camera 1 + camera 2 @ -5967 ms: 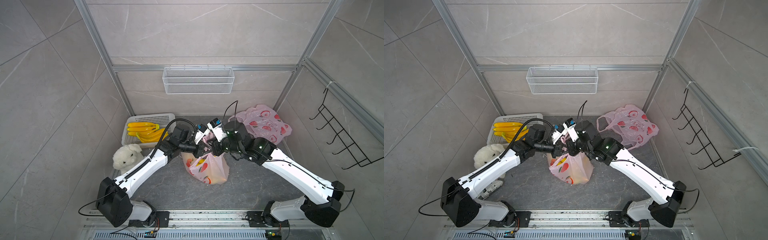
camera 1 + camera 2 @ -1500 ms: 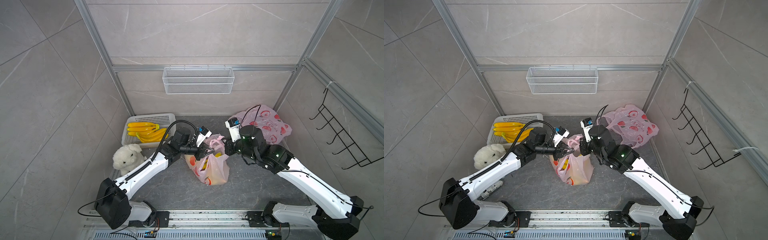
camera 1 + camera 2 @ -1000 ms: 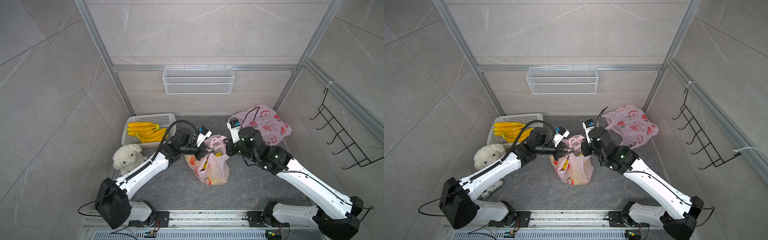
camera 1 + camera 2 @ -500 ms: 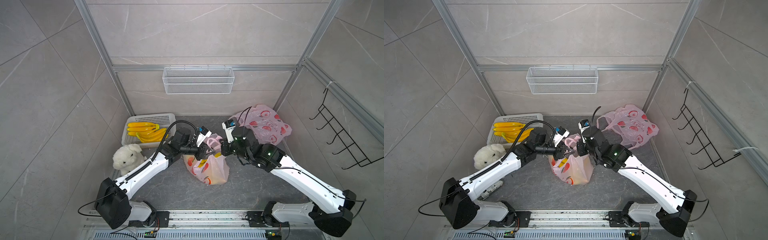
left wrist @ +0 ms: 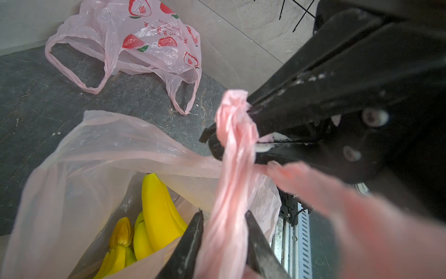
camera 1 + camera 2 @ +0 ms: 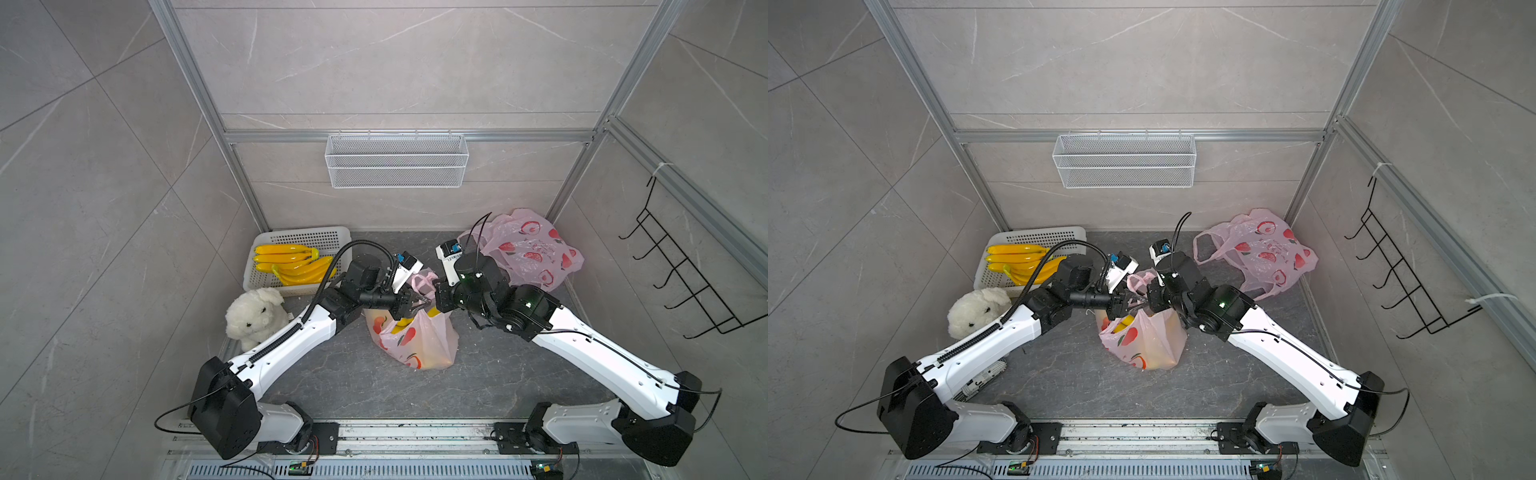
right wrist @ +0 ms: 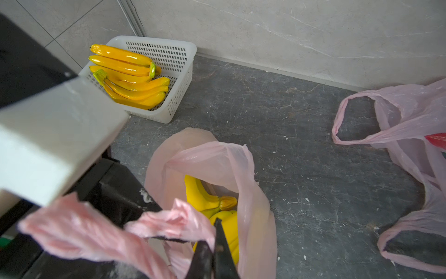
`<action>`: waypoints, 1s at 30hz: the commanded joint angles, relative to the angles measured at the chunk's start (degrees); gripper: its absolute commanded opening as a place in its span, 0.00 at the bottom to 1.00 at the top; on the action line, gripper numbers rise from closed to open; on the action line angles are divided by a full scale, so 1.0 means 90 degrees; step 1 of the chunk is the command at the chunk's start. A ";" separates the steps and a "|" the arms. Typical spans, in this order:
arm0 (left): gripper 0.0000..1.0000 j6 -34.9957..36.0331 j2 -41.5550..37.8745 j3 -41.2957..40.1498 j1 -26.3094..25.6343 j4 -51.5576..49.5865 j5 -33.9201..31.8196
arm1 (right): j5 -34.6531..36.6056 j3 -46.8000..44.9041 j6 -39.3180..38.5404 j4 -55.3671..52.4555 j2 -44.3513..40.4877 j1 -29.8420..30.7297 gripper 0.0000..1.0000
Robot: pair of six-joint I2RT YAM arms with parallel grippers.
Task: Place the banana into a plastic bag & tie a knot
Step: Cross the plastic bag at the center of the board.
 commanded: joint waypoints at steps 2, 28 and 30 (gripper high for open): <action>0.33 -0.0106 -0.0339 0.0145 0.0027 0.0445 0.0030 | -0.0017 0.0094 0.0008 0.0004 0.0128 0.0036 0.00; 0.07 -0.0579 -0.0244 -0.0061 0.0027 0.1037 -0.0241 | -0.0428 -0.0597 -0.0169 0.0712 -0.0101 0.0325 0.00; 0.06 -0.0556 -0.0263 -0.0095 0.0027 0.1017 -0.0270 | -0.0262 -0.0580 -0.0178 0.0636 -0.0161 0.0325 0.00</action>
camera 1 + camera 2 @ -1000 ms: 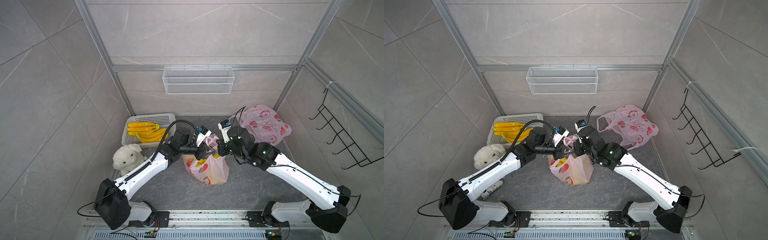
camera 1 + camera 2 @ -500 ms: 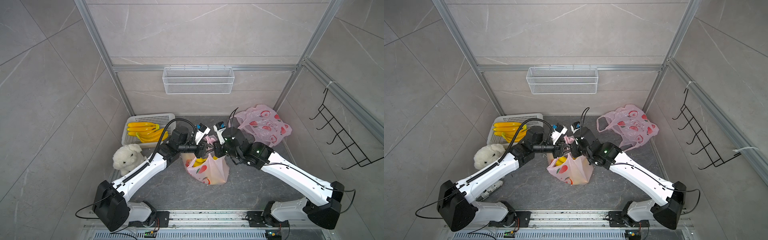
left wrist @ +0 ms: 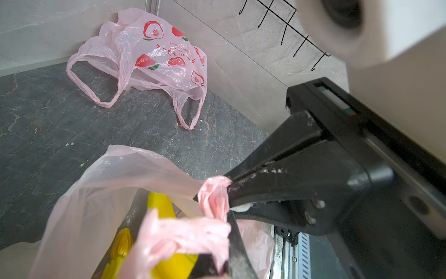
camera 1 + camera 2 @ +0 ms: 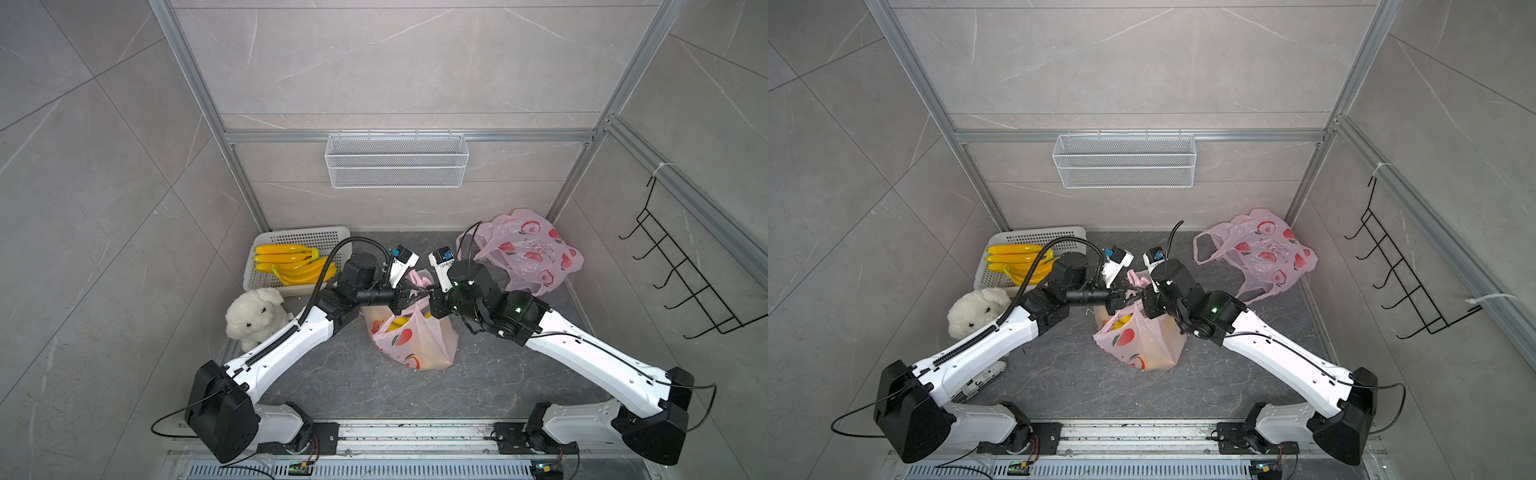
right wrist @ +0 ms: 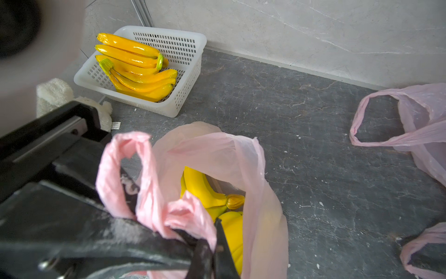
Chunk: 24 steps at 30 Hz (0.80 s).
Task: Place the banana into a plastic bag & tie a knot
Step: Cross the plastic bag at the center of the board.
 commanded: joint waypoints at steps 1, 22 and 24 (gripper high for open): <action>0.06 0.0004 -0.0177 -0.0034 -0.0009 0.0467 -0.0101 | -0.0054 -0.0065 -0.0101 0.0042 -0.0205 0.0156 0.00; 0.06 0.0138 -0.0234 -0.0199 0.0025 0.0477 0.0290 | 0.0167 0.0566 -0.0481 -0.0360 -0.0347 0.0162 0.29; 0.06 0.0170 -0.0273 -0.0222 0.0030 0.0476 0.0299 | 0.0176 0.0636 -0.0618 -0.0407 -0.0326 0.0164 0.30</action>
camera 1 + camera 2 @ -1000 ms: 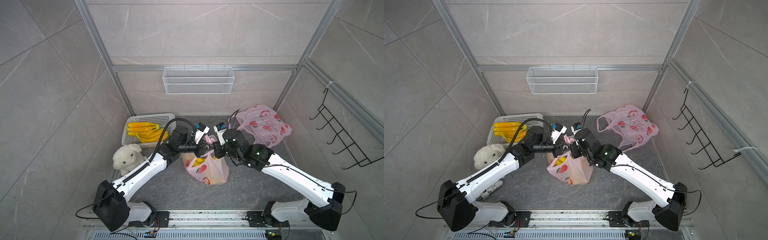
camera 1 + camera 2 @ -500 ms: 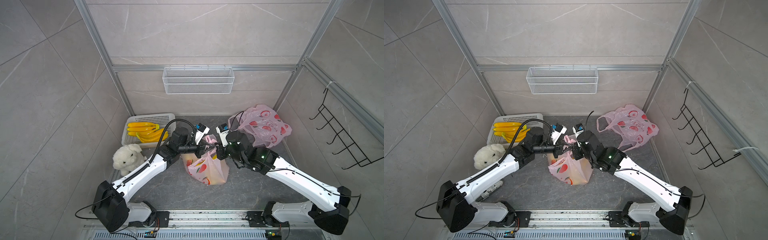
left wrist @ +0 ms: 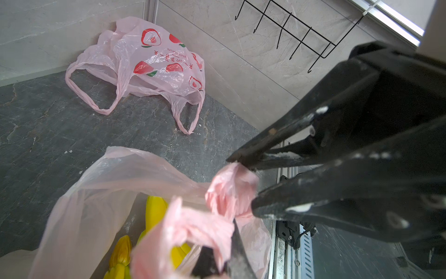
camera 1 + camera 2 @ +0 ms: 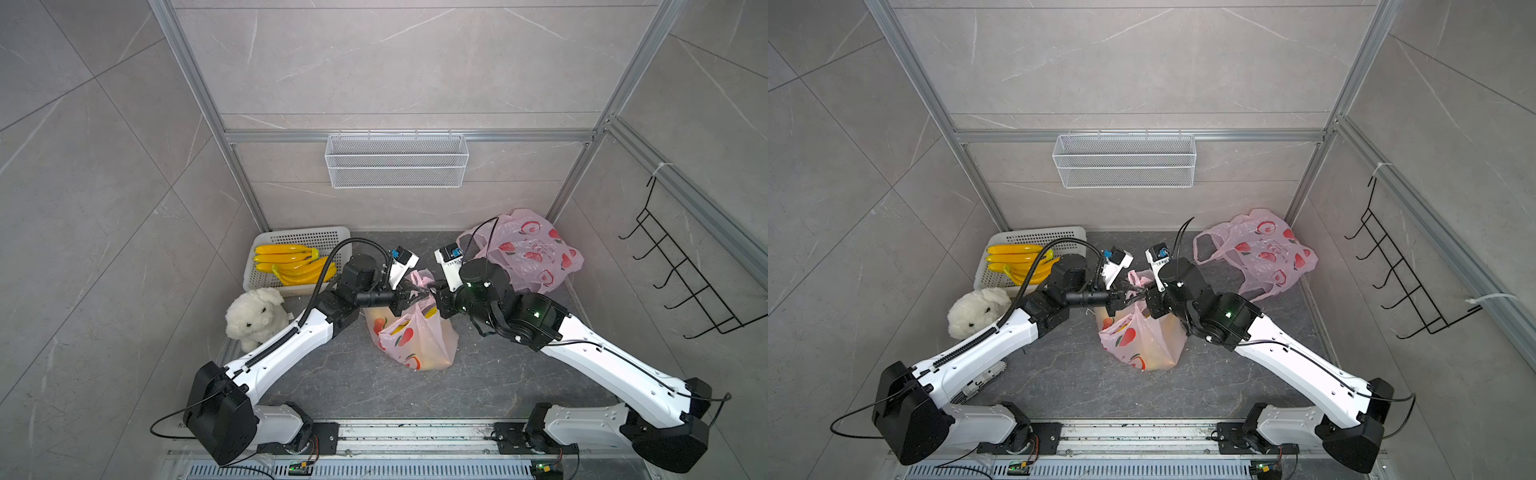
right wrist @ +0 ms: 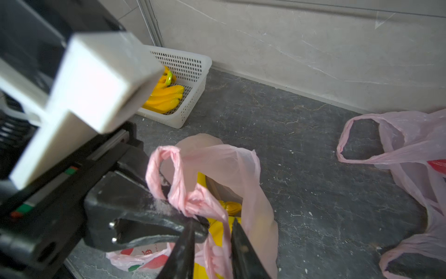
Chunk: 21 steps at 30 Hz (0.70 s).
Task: Place the banana into a plastic bag & tie a knot
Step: Cross the plastic bag at the center of the board.
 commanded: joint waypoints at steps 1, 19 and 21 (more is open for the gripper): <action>0.06 0.0154 -0.0218 -0.0048 0.0025 0.0158 0.0250 | -0.0030 0.0269 -0.0323 -0.0189 0.0060 0.0018 0.31; 0.08 0.0553 -0.0425 -0.0108 0.0023 -0.0075 0.0453 | -0.0073 0.0283 -0.1367 -0.0498 0.0239 0.0005 0.36; 0.08 0.0585 -0.0435 -0.0106 0.0030 -0.0096 0.0492 | -0.0073 0.0305 -0.1420 -0.0431 0.0298 0.0005 0.35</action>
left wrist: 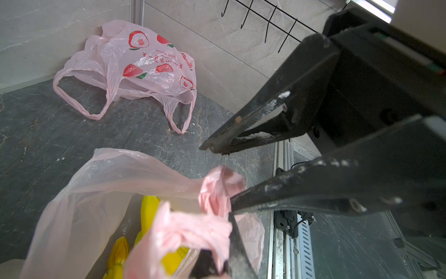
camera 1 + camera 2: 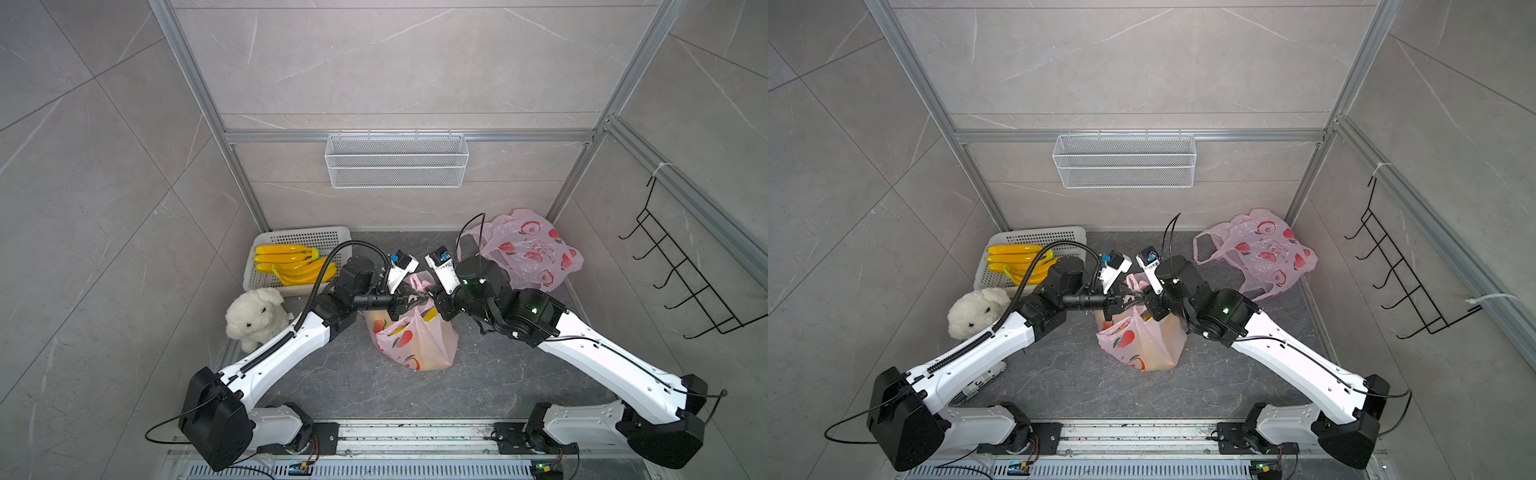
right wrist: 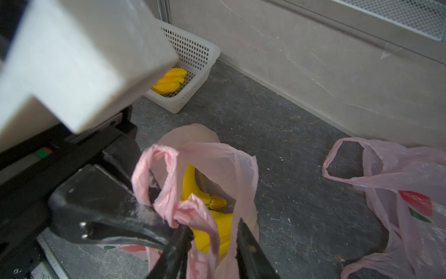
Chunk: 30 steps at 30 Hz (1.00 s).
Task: Place the banana into a plastic bag & tie a knot
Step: Cross the plastic bag at the center of the board.
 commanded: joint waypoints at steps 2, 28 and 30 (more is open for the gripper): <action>0.08 0.0233 -0.0204 0.0024 0.0025 -0.0015 0.0287 | 0.0022 0.0149 -0.0270 -0.0004 0.0164 0.0006 0.34; 0.26 0.0146 -0.0235 -0.0103 0.0025 0.0322 -0.0246 | -0.0606 0.0299 0.0035 0.0490 -0.0138 0.0007 0.00; 0.26 0.0117 -0.0224 -0.0118 0.0025 0.0387 -0.0245 | -0.0582 0.0241 0.0071 0.0524 -0.0175 0.0002 0.00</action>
